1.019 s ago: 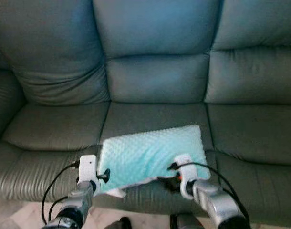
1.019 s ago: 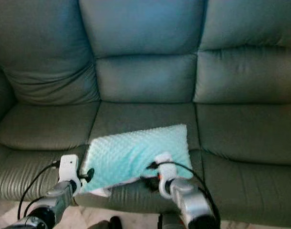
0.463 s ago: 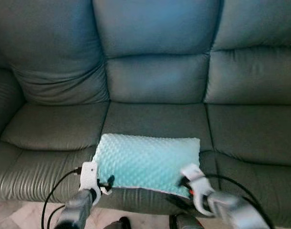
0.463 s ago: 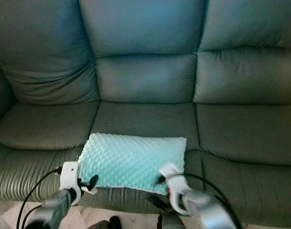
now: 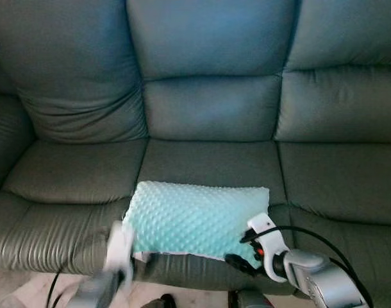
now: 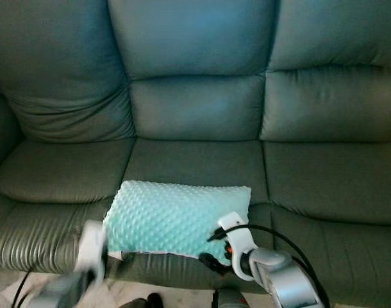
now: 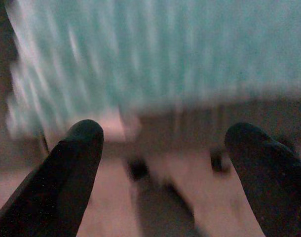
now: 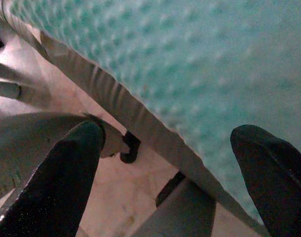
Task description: Move the pillow to the sofa
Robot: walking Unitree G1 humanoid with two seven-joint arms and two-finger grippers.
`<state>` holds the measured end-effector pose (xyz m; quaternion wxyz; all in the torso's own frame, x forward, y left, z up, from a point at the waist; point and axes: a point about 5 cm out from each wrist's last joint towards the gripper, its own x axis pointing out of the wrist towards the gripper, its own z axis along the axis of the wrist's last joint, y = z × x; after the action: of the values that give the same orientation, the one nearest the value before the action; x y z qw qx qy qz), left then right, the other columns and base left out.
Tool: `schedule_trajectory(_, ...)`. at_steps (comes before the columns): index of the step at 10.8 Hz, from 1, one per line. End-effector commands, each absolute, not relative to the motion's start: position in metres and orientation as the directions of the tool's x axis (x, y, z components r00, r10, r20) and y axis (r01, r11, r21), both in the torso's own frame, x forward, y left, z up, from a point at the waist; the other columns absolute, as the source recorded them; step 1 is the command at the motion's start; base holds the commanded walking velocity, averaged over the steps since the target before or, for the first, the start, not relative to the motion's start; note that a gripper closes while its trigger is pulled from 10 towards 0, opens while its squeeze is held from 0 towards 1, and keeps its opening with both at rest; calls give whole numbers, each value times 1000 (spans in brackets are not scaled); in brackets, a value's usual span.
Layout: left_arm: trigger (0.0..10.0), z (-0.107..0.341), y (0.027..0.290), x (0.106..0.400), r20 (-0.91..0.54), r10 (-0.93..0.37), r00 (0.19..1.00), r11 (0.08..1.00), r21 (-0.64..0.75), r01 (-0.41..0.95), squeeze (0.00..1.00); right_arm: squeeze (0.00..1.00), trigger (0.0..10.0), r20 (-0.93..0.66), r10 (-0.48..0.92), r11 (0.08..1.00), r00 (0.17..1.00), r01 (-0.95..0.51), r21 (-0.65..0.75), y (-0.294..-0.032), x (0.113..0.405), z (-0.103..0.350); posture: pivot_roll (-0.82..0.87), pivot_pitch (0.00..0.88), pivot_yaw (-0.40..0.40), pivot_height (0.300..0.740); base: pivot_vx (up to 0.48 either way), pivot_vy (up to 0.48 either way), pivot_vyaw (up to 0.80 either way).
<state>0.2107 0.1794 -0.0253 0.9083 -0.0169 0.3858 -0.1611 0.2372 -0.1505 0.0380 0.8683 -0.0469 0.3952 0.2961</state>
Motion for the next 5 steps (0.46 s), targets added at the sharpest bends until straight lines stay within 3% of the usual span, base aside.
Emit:
schedule_trajectory(1,10000,-29,187,202,-731,-305,610,941,-134,309,0,0,10000,-718,490,810,493,-562,167,-146,234,34,-225,155,113,740,0,0,0)
schedule_trajectory(3,10000,-22,201,191,-772,-341,536,910,-128,394,0,0,10000,-729,487,814,482,-554,177,-145,231,29,-210,163,117,740,0,0,0)
schedule_trajectory(5,10000,-36,216,187,-839,-295,456,905,-92,416,0,0,10000,-746,471,824,471,-536,182,-147,228,15,-218,181,118,740,0,0,0)
